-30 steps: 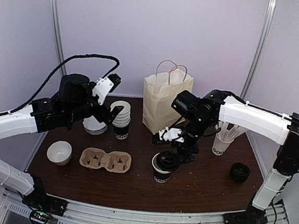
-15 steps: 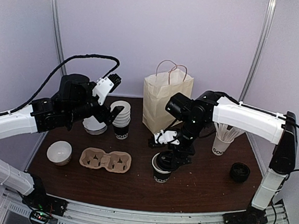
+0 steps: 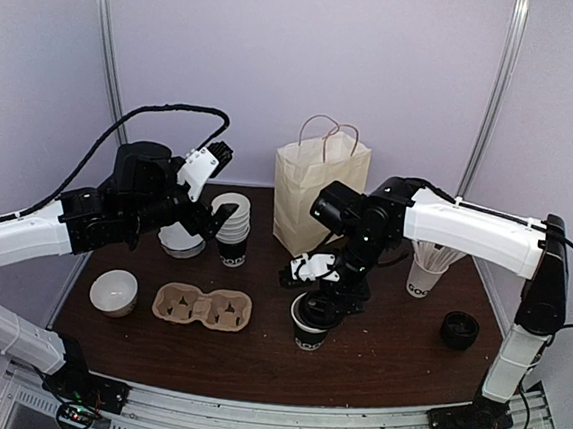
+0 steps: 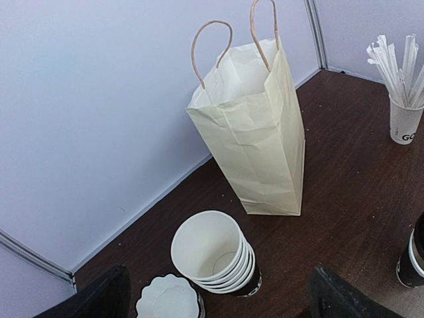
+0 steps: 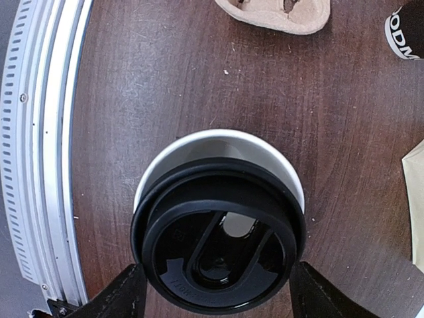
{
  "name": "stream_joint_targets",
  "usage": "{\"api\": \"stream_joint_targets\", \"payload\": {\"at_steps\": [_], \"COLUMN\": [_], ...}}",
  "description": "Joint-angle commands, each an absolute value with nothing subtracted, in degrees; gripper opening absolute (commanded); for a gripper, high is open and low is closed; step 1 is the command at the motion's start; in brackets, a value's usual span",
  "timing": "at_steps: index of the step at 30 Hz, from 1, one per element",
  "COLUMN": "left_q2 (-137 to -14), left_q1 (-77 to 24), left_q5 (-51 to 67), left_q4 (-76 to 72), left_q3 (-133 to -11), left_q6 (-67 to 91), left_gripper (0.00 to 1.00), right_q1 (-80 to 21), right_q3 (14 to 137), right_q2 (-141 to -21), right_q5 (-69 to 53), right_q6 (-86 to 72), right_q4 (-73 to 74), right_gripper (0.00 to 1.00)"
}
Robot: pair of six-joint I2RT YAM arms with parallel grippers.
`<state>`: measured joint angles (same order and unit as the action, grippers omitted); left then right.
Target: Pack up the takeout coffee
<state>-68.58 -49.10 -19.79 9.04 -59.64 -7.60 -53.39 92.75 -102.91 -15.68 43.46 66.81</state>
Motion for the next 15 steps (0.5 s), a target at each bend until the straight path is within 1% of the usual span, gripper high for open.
{"api": "stream_joint_targets", "payload": {"at_steps": [1,8,15], "left_q2": [-68.4,-68.3,-68.3], "left_q1": [-48.8,-48.8,-48.8], "left_q5": [-18.8,-18.4,-18.0], "left_q4": [6.6,6.7,6.8], "left_q3": [-59.3,-59.3,-59.3], "left_q6": [-8.1,-8.1,-8.1], "left_gripper": [0.98,0.98,0.97], "right_q1": [-54.0,-54.1,-54.1], "right_q3": [94.2,93.8,96.2], "right_q2": [-103.7,-103.9,-103.5], "right_q5": [-15.0,-14.1,-14.2], "right_q6": [42.9,42.4,42.2], "right_q4": [67.1,66.7,68.7], "right_gripper": [0.75,0.82,0.82]}}
